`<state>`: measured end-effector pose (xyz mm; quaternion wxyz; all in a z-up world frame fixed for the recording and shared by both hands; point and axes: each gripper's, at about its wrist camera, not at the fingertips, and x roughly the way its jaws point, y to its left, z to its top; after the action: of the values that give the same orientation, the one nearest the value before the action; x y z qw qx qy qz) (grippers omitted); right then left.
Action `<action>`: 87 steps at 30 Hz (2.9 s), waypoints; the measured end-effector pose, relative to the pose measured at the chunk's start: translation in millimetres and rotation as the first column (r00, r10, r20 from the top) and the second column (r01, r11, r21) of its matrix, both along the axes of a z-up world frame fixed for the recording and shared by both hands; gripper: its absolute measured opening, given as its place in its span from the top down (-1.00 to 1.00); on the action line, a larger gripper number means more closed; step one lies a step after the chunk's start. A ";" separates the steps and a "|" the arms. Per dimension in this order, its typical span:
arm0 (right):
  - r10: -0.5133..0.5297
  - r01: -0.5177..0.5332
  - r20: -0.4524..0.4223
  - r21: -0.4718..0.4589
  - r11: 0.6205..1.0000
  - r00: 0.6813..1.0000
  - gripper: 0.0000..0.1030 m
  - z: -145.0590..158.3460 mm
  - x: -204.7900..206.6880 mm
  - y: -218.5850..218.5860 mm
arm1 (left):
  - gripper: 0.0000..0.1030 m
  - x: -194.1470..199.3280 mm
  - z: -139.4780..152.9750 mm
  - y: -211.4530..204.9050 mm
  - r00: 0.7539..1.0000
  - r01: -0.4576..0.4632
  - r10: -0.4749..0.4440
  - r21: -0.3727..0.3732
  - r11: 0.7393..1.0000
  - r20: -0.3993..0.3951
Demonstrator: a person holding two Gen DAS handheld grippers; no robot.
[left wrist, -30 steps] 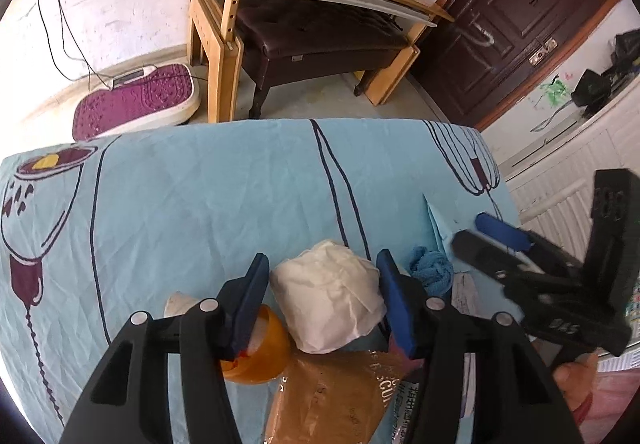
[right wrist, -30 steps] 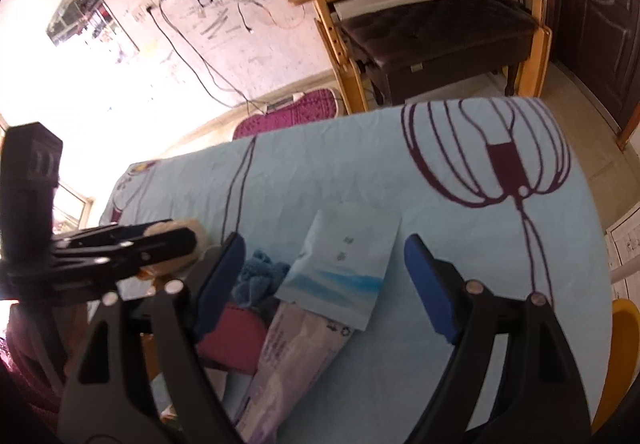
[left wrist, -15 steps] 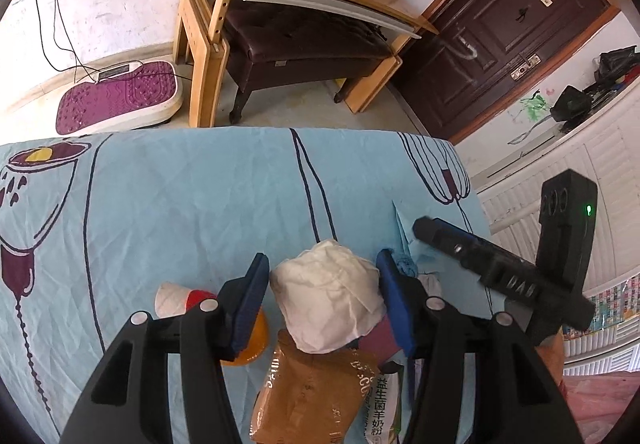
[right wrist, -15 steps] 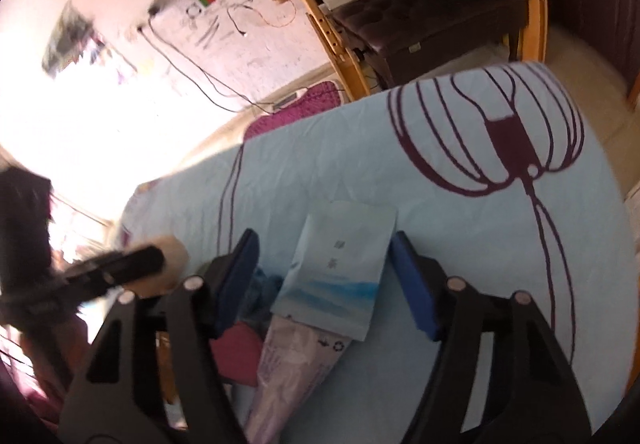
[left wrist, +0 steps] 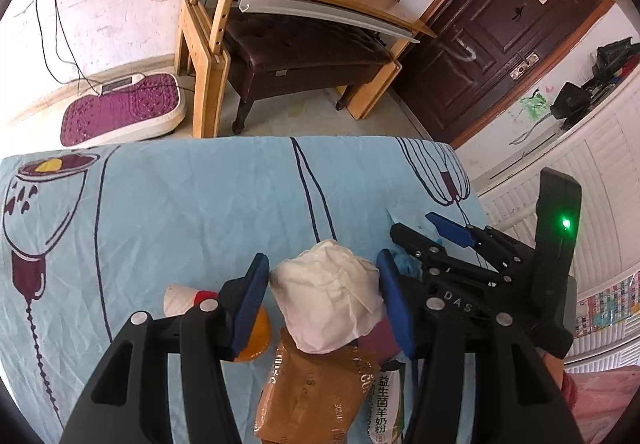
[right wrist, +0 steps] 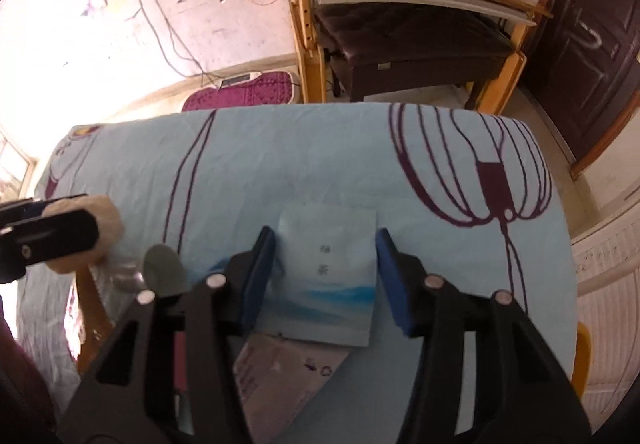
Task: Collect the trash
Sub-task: 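Grasp the white crumpled tissue with the left tool while the right tool grasps the pale blue sachet, then carry both to the yellow bin, open the left tool while the right tool holds the sachet above, then move both tools back over the trash on the bed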
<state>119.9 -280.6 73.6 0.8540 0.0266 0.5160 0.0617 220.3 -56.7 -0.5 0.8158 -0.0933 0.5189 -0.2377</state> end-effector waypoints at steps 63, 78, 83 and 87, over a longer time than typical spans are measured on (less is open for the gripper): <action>-0.563 0.532 0.003 0.321 0.784 0.827 0.02 -47.1 -206.3 -341.4 | -0.31 -144.7 -6.1 -389.1 0.827 0.562 -0.556 0.119 0.819 -0.080; -0.546 0.511 0.011 0.338 0.790 0.837 -0.02 -39.9 -200.8 -326.1 | -0.41 -142.7 14.6 -349.8 0.863 0.505 -0.505 0.087 0.859 -0.026; -0.528 0.482 0.047 0.344 0.806 0.848 -0.25 -23.4 -191.3 -311.7 | -0.41 -136.5 26.8 -310.2 0.890 0.454 -0.456 0.073 0.888 0.012; -0.490 0.439 0.075 0.342 0.831 0.869 -0.25 -8.3 -177.7 -290.3 | -0.41 -129.4 37.3 -268.6 0.917 0.390 -0.394 0.072 0.918 0.055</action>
<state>-57.9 -570.9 65.3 0.8662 0.2818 0.4075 -0.0649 91.0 -325.3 36.8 0.7715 0.0453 0.5055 -0.3838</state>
